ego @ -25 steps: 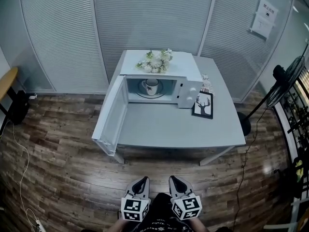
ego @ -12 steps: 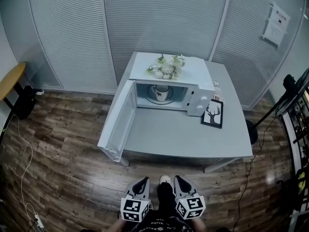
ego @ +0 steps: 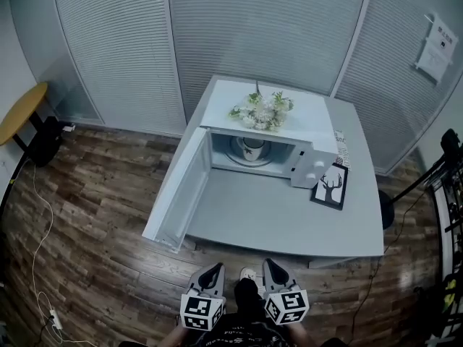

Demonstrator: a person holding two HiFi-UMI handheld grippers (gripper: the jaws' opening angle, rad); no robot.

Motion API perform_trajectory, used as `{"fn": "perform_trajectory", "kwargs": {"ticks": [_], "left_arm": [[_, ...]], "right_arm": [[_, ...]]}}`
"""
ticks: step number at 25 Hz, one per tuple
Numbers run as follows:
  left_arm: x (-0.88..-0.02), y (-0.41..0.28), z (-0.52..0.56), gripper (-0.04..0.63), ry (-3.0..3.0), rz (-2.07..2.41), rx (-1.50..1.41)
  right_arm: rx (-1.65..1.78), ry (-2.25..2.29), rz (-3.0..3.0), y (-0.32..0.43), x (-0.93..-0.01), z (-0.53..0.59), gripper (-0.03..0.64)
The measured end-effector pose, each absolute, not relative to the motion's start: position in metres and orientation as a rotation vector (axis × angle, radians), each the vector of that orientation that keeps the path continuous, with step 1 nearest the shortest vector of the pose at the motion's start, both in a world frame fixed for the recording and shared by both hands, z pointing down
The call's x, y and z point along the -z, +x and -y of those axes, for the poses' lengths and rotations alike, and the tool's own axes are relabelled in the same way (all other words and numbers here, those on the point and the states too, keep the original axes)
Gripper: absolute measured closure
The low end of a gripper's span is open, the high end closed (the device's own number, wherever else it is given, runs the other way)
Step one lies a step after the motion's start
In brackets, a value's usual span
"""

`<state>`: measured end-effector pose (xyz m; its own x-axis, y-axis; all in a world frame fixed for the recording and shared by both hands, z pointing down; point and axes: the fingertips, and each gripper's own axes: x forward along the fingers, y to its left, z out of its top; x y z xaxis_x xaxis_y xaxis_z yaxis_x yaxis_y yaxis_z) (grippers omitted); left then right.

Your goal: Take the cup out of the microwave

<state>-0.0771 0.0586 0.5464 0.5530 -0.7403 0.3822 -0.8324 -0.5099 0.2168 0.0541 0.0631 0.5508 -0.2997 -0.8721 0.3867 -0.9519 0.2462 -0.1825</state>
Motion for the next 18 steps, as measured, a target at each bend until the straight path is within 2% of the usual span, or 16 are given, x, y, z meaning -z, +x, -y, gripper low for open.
{"fn": "perform_trajectory", "kwargs": {"ticks": [18], "left_arm": [[-0.544, -0.032, 0.04, 0.589, 2.352, 1.382, -0.351]], "right_arm": [[-0.55, 1.609, 2.374, 0.099, -0.548, 0.049, 0.612]]}}
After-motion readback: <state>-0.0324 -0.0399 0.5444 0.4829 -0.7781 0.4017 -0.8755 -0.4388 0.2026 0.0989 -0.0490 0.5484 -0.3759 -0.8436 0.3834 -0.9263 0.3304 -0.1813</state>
